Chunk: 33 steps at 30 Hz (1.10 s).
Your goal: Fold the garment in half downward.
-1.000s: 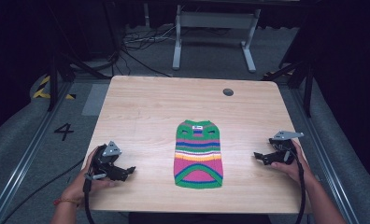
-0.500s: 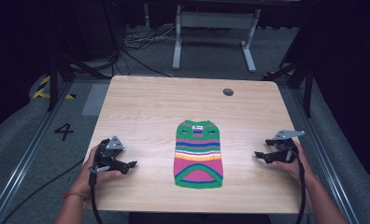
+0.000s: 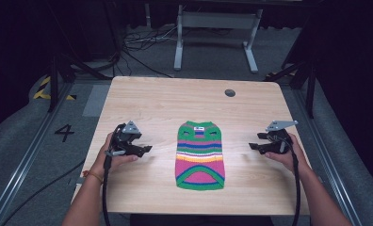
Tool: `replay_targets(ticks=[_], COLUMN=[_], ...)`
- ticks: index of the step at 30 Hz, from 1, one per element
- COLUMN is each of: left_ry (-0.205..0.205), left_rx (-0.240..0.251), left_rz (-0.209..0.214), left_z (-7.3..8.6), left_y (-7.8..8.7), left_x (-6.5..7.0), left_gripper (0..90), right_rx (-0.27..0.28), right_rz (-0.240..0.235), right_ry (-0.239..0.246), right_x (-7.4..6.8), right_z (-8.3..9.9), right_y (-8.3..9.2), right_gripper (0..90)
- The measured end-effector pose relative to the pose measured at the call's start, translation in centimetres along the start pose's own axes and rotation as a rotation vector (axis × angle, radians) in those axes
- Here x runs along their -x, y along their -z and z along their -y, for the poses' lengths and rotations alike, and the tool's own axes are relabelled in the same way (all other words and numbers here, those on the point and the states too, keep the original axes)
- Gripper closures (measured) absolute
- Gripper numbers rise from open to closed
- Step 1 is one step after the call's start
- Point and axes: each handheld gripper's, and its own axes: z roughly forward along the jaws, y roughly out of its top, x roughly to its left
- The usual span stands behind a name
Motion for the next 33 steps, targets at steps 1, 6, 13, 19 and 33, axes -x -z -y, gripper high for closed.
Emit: replay_targets(ticks=[1,6,13,19,33], left_ry=[0.015,0.005,0.008,0.002,0.069], left_rx=[-0.003,-0.004,0.003,0.049,0.077], left_rz=[0.014,0.018,0.041,0.039,0.058], left_z=[-0.6,-1.8,-3.9,-6.0,-9.2], left_y=[-0.5,-1.8,-3.8,-5.2,-9.2], left_x=[-0.2,-0.5,-0.5,-1.0,-0.6], left_gripper=[29.4,30.0,32.3,34.2,37.2], right_rx=[0.007,0.024,0.037,0.043,0.032], right_rz=[-0.008,-0.025,-0.04,-0.051,-0.048], right_ry=[0.002,0.023,0.044,0.059,0.054], right_x=[-0.2,-0.9,-1.7,-2.2,-2.6], right_z=[-0.6,-2.4,-4.8,-6.5,-8.9], right_y=[-0.3,-1.6,-3.7,-5.2,-9.3], right_gripper=[38.8,41.1,46.6,49.2,55.1])
